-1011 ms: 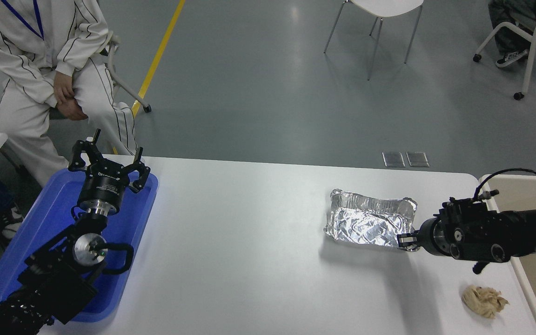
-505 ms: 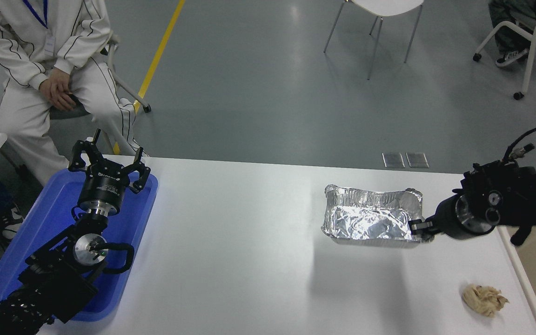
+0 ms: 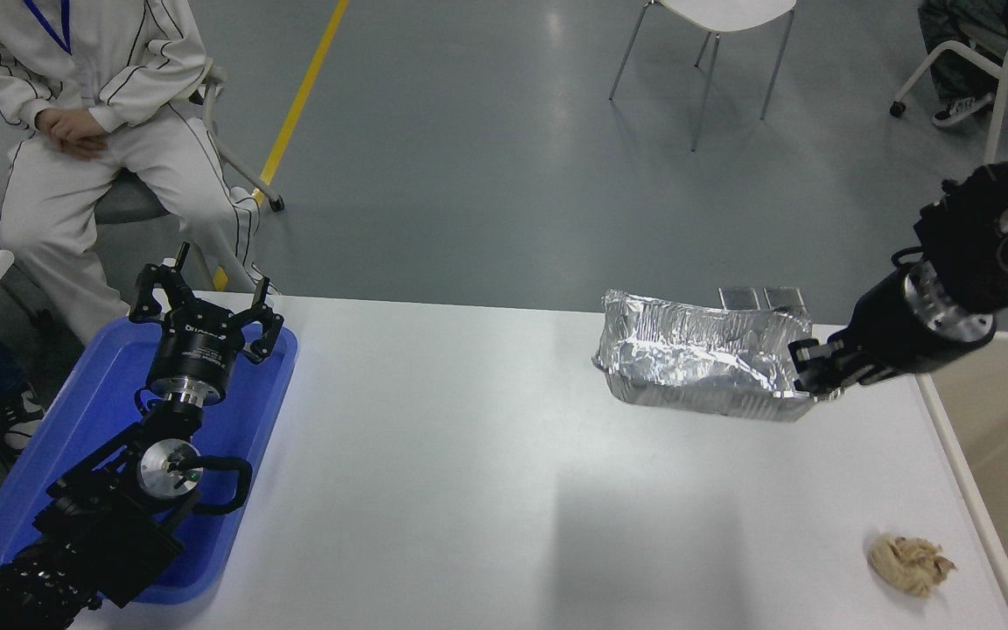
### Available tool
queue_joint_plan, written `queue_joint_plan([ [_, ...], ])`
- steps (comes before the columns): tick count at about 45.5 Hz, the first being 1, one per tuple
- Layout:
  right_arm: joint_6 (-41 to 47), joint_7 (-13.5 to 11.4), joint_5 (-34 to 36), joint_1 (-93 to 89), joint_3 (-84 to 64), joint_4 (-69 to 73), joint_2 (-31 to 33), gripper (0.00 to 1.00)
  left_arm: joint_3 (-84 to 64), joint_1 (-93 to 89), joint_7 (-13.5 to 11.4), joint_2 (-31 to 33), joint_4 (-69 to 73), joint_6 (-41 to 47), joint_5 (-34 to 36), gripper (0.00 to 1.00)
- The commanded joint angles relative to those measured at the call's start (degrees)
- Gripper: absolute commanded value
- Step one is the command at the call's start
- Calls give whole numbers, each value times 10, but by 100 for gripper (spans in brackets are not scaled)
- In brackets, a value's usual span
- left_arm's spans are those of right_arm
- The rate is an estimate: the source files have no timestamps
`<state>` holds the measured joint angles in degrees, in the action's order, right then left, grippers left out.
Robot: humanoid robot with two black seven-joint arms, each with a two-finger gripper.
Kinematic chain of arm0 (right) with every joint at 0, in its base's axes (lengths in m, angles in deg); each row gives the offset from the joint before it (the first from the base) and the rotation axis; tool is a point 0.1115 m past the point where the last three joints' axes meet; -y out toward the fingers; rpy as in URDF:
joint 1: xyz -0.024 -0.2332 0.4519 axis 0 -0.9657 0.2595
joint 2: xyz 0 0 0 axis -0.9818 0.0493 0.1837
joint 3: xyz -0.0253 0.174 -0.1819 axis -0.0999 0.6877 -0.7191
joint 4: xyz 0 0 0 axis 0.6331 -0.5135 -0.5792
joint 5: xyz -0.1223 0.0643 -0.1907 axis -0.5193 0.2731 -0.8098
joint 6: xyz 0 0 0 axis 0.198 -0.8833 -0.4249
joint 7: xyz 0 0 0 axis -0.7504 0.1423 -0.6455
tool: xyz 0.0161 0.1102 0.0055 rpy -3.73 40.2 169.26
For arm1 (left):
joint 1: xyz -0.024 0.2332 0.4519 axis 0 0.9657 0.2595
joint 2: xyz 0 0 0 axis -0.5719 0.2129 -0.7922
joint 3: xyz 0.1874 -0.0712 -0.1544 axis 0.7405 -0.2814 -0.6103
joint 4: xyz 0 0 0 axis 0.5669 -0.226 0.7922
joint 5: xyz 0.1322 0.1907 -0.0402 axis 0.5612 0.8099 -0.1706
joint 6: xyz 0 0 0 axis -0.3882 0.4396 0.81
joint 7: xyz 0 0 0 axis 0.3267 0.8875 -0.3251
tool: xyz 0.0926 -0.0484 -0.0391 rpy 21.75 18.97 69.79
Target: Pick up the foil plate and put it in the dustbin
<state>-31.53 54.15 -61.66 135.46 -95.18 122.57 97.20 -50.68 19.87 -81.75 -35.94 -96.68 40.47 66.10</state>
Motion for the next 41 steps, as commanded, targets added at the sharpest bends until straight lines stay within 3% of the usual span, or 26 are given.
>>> queue_joint_plan([
  [1,45,0,52,108,-44,3,6,0,0,0,-1,0,0,0,0,100],
  [31,45,0,72,132,-118,-7,12,0,0,0,0,0,0,0,0,100],
  [41,45,-1,71,133,-181,-35,55,0,0,0,0,0,0,0,0,100],
])
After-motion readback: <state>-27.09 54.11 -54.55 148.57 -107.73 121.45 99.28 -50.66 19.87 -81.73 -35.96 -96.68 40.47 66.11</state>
